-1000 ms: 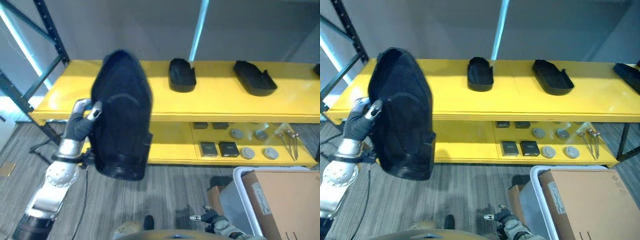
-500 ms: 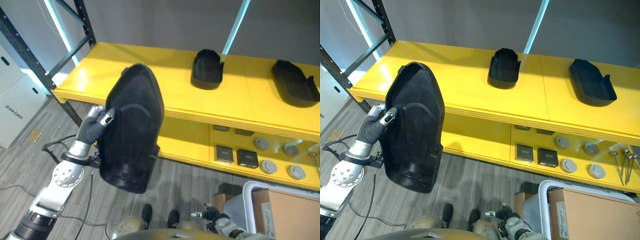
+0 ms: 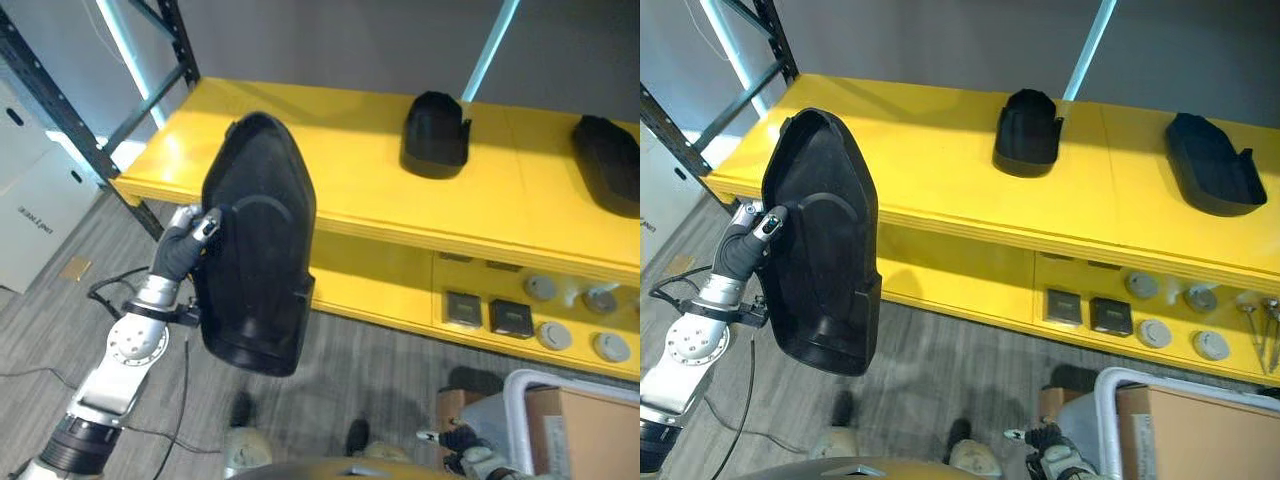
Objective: Move parts from the plastic box to the shelf.
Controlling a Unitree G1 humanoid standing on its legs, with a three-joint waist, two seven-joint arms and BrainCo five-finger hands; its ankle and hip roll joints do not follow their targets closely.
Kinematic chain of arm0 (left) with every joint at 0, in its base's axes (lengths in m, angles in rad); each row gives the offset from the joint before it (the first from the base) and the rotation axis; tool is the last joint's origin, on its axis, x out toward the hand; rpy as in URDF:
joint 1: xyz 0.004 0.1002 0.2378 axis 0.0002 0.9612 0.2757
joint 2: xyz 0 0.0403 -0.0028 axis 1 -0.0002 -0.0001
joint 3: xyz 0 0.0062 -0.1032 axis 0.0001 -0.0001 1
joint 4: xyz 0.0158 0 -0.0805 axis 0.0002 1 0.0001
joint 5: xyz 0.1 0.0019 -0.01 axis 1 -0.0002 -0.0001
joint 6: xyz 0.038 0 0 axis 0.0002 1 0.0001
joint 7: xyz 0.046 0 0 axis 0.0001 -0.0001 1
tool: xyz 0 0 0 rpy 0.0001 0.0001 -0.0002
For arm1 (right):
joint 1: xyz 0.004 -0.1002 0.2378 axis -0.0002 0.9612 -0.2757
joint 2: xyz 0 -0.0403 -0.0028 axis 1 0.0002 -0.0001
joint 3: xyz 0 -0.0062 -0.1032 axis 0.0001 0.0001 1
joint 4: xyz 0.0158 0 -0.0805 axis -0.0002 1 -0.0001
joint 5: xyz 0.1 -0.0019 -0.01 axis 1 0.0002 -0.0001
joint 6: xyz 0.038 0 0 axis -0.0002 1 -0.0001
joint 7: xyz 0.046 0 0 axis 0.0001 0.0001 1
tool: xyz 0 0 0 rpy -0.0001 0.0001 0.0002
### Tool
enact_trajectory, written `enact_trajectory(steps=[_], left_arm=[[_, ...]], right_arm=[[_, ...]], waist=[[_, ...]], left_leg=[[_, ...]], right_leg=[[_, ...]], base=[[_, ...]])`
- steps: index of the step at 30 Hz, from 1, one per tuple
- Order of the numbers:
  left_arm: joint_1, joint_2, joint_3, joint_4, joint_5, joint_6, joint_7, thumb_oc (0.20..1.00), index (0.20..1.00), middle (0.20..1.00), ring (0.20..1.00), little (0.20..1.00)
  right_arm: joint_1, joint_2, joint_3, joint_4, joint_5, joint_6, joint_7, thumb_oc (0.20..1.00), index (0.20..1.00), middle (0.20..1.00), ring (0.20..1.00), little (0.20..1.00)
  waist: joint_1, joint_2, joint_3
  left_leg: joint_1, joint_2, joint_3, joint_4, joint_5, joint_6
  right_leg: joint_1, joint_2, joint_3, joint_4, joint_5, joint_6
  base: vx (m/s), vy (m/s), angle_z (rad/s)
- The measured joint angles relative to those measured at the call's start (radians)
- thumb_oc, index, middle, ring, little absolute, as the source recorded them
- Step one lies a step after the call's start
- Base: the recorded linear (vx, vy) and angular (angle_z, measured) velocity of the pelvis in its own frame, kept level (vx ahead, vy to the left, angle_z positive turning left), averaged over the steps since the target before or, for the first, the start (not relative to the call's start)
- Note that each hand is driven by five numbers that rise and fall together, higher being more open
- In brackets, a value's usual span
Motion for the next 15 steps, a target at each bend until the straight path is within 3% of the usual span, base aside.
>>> enact_trajectory(steps=[1,3,4,5,7,8,9,10,11,12,13,14,15], left_arm=[[0.0,0.014,0.012,-0.001,0.0,0.001,0.001,0.2,0.2,0.2,0.2,0.2],[0.003,0.037,0.034,-0.001,0.0,0.008,0.004,0.2,0.2,0.2,0.2,0.2],[0.008,0.039,0.049,0.001,0.0,0.01,0.006,0.2,0.2,0.2,0.2,0.2],[0.01,0.035,0.058,0.011,0.0,0.011,0.01,0.2,0.2,0.2,0.2,0.2],[0.058,0.047,0.124,-0.017,0.003,0.013,0.018,0.2,0.2,0.2,0.2,0.2],[0.067,0.048,0.139,-0.019,0.004,0.015,0.029,0.2,0.2,0.2,0.2,0.2],[0.06,0.048,0.136,-0.019,0.008,0.018,0.029,0.2,0.2,0.2,0.2,0.2],[0.066,0.033,0.141,-0.019,0.014,0.017,0.029,0.2,0.2,0.2,0.2,0.2],[0.075,0.025,0.145,-0.016,0.013,0.017,0.032,0.2,0.2,0.2,0.2,0.2],[0.07,0.035,0.144,0.004,0.012,0.017,0.028,0.2,0.2,0.2,0.2,0.2],[0.07,0.049,0.141,0.01,0.013,0.021,0.026,0.2,0.2,0.2,0.2,0.2],[0.071,0.052,0.141,0.013,0.013,0.022,0.021,0.2,0.2,0.2,0.2,0.2],[0.071,0.041,0.137,0.02,0.013,0.024,0.018,0.2,0.2,0.2,0.2,0.2]], right_arm=[[0.0,0.013,-0.011,-0.003,-0.001,0.001,0.0,1.0,1.0,1.0,1.0,1.0],[0.019,0.05,-0.034,0.011,-0.002,0.002,0.001,1.0,1.0,1.0,1.0,1.0],[0.004,0.059,-0.045,0.003,-0.005,0.008,0.0,1.0,1.0,1.0,1.0,1.0],[0.008,0.07,-0.084,-0.016,-0.004,0.016,-0.001,1.0,1.0,1.0,1.0,1.0],[-0.018,0.082,-0.063,-0.011,-0.012,0.021,-0.003,1.0,1.0,1.0,1.0,1.0],[-0.034,0.076,-0.061,-0.021,-0.011,0.02,-0.004,1.0,1.0,1.0,1.0,1.0],[-0.025,0.075,-0.06,-0.034,-0.011,0.019,-0.003,1.0,1.0,1.0,1.0,1.0],[-0.011,0.076,-0.066,-0.06,-0.011,0.018,-0.003,1.0,1.0,1.0,1.0,1.0],[-0.005,0.079,-0.05,-0.069,-0.011,0.01,-0.003,1.0,1.0,1.0,1.0,1.0],[-0.002,0.094,-0.033,-0.069,-0.009,0.008,-0.002,1.0,1.0,1.0,1.0,1.0],[-0.004,0.101,-0.033,-0.066,-0.008,0.006,-0.003,1.0,1.0,1.0,1.0,1.0],[0.01,0.101,-0.036,-0.067,-0.006,0.0,-0.003,1.0,1.0,1.0,1.0,1.0],[0.014,0.096,-0.035,-0.066,0.003,-0.006,-0.003,1.0,1.0,1.0,1.0,1.0]], waist=[[0.002,-0.016,0.001],[-0.003,-0.045,-0.006],[0.01,-0.036,-0.001],[0.017,-0.029,-0.004],[0.022,-0.042,-0.011],[0.024,-0.029,-0.008],[0.003,-0.027,-0.009],[0.003,-0.025,-0.007],[0.004,-0.019,-0.004],[-0.012,-0.029,-0.001],[-0.025,-0.051,-0.004],[-0.032,-0.07,-0.004],[-0.039,-0.069,0.0]], left_leg=[[-0.005,-0.046,0.017,0.011,-0.003,0.03],[-0.004,-0.141,0.057,0.033,-0.018,0.079],[-0.012,-0.148,0.076,0.046,-0.03,0.104],[0.004,-0.166,0.106,0.036,-0.031,0.119],[0.021,-0.213,0.183,0.029,-0.047,0.172],[0.028,-0.21,0.197,0.01,-0.04,0.174],[0.032,-0.214,0.189,0.002,-0.04,0.181],[0.039,-0.205,0.184,-0.012,-0.043,0.196],[0.043,-0.194,0.17,-0.024,-0.037,0.195],[0.036,-0.183,0.148,-0.033,-0.031,0.187],[0.028,-0.189,0.148,-0.033,-0.025,0.179],[0.027,-0.201,0.15,-0.042,-0.027,0.183],[0.025,-0.203,0.145,-0.042,-0.029,0.191]], right_leg=[[-0.013,-0.054,0.015,0.026,-0.006,0.019],[-0.031,-0.129,0.043,0.048,0.027,0.02],[-0.049,-0.17,0.041,0.09,0.038,0.049],[-0.089,-0.215,0.022,0.194,0.022,0.041],[-0.137,-0.253,-0.01,0.188,0.134,0.038],[-0.144,-0.261,-0.06,0.189,0.154,0.037],[-0.149,-0.245,-0.087,0.228,0.127,0.053],[-0.16,-0.214,-0.066,0.282,0.062,0.064],[-0.186,-0.145,-0.004,0.33,-0.012,0.069],[-0.212,-0.012,0.103,0.332,-0.104,0.055],[-0.22,0.03,0.11,0.303,-0.12,0.049],[-0.242,0.051,0.1,0.288,-0.127,0.017],[-0.267,0.083,0.105,0.263,-0.121,0.003]], base=[[0.09,0.474,-0.1],[0.07,0.459,-0.15],[0.04,0.292,-0.35],[0.06,0.388,-0.44],[0.11,0.36,-0.86],[0.15,0.317,-0.69],[0.18,0.253,-0.26],[0.12,0.122,-0.2],[0.15,0.082,-0.32],[0.15,0.05,-0.17],[0.21,0.035,-0.07],[0.23,0.017,-0.06],[0.24,-0.004,-0.07]])
